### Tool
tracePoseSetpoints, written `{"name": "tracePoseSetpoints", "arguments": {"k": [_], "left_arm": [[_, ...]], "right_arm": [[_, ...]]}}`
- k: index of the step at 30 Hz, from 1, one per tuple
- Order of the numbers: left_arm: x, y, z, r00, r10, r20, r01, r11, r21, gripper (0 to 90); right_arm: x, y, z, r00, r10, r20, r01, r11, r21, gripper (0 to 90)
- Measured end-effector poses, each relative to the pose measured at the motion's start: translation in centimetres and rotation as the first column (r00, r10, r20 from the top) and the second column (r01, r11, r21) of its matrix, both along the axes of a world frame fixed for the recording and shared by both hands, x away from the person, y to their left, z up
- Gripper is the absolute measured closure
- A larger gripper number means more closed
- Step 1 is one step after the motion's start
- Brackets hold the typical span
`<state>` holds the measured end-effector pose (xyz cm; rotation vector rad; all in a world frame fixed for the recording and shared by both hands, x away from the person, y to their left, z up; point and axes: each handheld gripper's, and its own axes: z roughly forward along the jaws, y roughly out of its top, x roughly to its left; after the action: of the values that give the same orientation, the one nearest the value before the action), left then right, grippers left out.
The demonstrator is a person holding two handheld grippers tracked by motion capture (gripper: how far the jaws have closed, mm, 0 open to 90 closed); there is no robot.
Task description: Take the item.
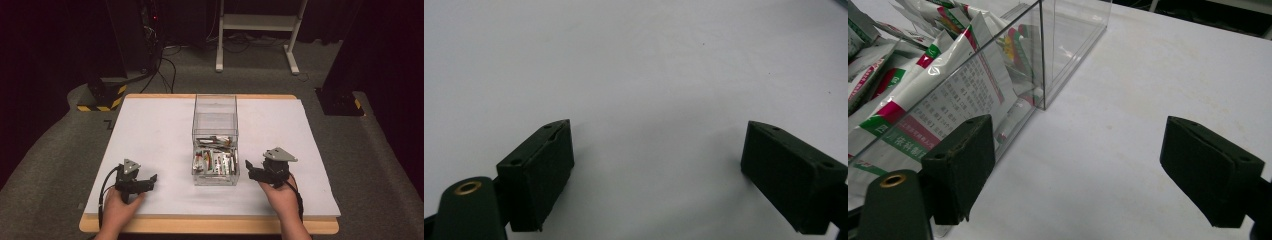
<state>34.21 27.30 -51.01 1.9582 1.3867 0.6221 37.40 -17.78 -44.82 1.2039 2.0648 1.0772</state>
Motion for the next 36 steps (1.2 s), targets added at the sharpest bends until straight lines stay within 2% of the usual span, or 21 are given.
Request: {"name": "tracePoseSetpoints", "arguments": {"k": [19, 36], "left_arm": [[0.0, 0.0, 0.0, 1.0, -0.001, -0.001, 0.001, 1.0, 0.001, 13.7], [0.0, 0.0, 0.0, 1.0, -0.001, -0.001, 0.001, 1.0, 0.001, 13.7]], "right_arm": [[-0.1, 0.0, 1.2, 0.9995, 0.014, 0.029, -0.015, 1.0, 0.026, 15.0], [0.0, 0.8, 2.9, 0.9976, 0.036, 0.059, -0.039, 0.998, 0.051, 15.5]]}}
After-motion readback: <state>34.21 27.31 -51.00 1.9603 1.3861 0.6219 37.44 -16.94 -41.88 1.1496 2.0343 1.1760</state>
